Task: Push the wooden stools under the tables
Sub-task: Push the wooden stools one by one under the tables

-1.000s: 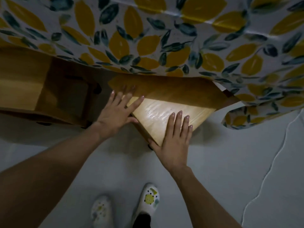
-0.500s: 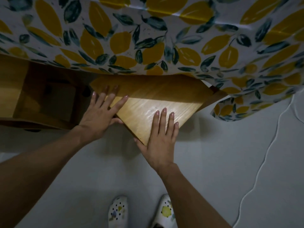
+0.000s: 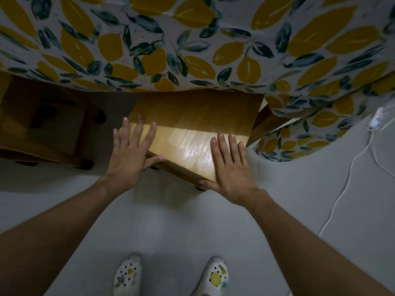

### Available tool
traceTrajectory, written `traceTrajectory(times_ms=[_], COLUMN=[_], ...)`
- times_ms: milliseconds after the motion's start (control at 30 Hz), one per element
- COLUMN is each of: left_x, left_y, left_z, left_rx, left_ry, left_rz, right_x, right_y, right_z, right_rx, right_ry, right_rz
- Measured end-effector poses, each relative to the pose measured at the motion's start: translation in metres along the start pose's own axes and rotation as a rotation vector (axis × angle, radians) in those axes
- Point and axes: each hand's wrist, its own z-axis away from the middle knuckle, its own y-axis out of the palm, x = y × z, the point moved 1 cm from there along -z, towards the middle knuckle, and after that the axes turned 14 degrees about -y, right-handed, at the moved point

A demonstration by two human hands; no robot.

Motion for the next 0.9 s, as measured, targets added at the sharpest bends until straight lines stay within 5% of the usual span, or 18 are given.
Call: traceTrajectory(times_ms=[400,900], left_x=[-0.093,-0.112], left_y=[0.016,0.017], left_z=[0.021,0.028], left_rx=[-0.003,-0.016], left_ry=[-0.036,-0.116], left_rz=[0.001,-0.049], right_x=[-0.111,-0.136], right_y=[-0.011,-0.010], right_z=[0.048,0.043], right_rx=[0.080,0.069], right_ry=[-0.146,-0.202], right_rz=[0.089,0.037])
